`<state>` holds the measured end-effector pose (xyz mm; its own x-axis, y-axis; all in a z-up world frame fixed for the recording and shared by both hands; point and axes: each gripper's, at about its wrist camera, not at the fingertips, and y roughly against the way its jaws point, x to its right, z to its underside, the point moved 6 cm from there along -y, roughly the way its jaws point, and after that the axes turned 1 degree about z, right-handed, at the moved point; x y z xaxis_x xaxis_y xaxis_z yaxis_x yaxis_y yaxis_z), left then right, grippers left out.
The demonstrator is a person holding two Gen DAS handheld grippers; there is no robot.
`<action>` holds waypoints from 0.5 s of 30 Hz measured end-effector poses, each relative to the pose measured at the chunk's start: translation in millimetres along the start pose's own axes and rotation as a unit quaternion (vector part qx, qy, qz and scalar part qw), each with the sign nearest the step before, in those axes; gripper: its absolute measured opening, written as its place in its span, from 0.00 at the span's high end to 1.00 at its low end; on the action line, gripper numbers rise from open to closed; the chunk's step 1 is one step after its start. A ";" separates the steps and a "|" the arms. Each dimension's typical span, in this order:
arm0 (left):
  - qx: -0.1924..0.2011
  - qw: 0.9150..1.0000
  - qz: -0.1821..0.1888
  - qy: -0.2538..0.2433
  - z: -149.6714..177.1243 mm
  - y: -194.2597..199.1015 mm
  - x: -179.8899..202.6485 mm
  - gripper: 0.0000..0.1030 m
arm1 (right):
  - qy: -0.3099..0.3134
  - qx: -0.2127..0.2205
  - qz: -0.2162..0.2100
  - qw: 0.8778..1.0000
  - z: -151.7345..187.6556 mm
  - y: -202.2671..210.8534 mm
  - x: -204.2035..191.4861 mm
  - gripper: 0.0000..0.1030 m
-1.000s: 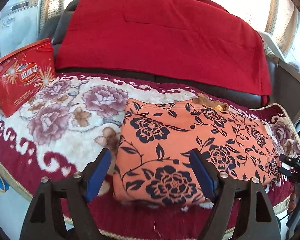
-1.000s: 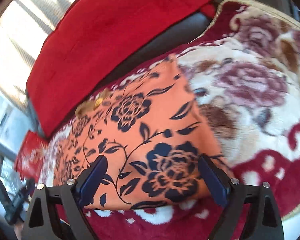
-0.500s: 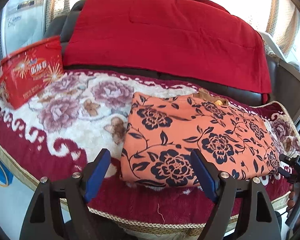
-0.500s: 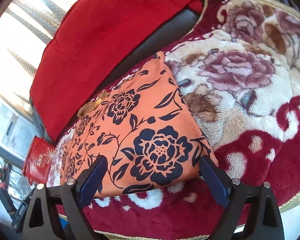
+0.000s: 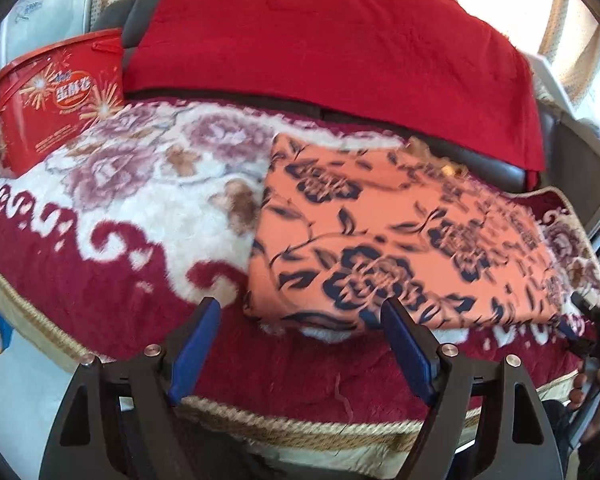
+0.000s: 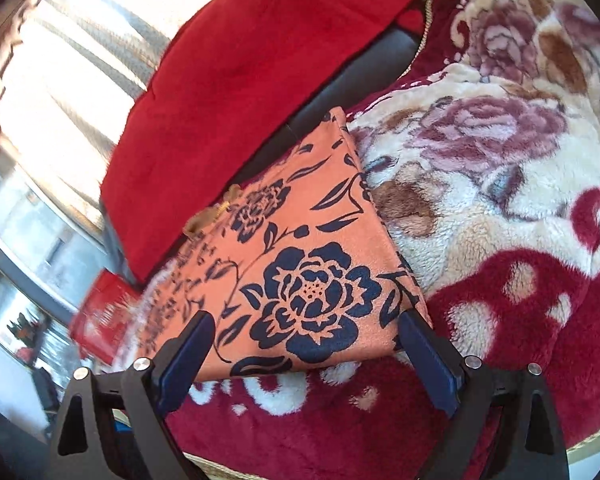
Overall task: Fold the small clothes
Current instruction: 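Pat and smooth the folded blouse surface with both open grippers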
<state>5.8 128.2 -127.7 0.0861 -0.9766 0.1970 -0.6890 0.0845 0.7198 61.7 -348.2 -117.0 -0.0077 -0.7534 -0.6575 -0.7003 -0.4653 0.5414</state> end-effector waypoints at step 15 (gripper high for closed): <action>0.029 0.994 0.092 0.047 -17.7 -53.9 12.1 0.20 | 0.015 0.027 0.009 0.999 4.3 -2.7 -4.5 0.08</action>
<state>56.7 115.4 -152.3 0.0193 -0.9223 0.3860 -0.7397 0.2466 0.6262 60.6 -341.5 -117.8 0.0013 -0.7753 -0.6316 -0.7379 -0.4270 0.5226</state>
